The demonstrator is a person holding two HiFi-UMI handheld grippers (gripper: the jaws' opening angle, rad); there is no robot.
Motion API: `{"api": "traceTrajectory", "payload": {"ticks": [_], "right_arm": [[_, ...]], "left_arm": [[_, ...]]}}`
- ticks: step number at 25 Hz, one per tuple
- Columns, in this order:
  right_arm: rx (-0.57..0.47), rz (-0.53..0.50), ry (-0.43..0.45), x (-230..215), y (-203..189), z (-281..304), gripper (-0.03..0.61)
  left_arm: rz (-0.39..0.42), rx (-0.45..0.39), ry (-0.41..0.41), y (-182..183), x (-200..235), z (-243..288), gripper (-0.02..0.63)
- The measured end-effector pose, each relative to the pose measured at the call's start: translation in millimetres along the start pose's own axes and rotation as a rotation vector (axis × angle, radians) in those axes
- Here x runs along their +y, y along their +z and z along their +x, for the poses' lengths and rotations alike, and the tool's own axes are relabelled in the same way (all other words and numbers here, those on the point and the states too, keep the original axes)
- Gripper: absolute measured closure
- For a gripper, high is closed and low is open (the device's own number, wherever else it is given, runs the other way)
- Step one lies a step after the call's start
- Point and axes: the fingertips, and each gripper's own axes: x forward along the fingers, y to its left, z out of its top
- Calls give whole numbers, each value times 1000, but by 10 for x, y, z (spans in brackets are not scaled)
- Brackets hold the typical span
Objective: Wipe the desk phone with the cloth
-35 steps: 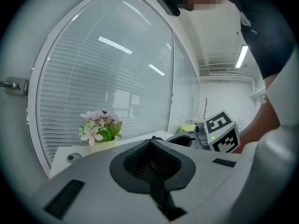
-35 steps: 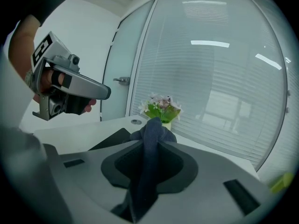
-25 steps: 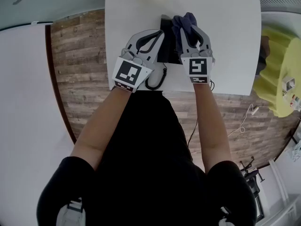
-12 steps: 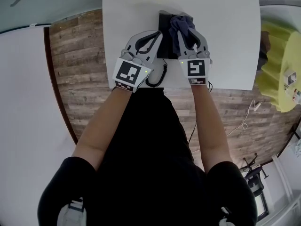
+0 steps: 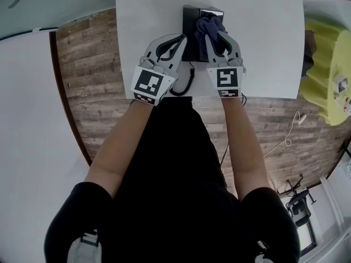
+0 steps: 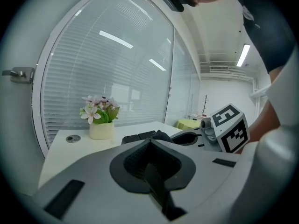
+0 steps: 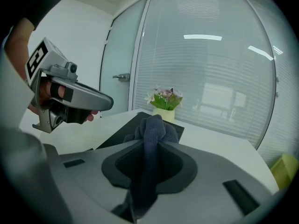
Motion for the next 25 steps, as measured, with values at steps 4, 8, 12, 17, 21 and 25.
{"api": "traceTrajectory", "payload": {"ticks": [4,8,12,17,21,25], "right_arm": [[3,4,2,51,-63,-40,495],[7,11,6,98,-131,-103,495],[8,31,7,156,-186,-150,495],[13,43,1,200,-252,-205,495],[11,61,10,258,-313,-256,495],[18,64,20,295,-366,-288,495]], "left_arm": [[-5,-1,2,-70,-23,-3,603],[-2,7,5,-99,-55,-5,603],[-10,6,11,-143,-61,-16,603],[-17,19,14,-226,-102,-3,603],[-25,21,11,-272,-149,-5,603],[-28,28,8,-314,-186,10,603]]}}
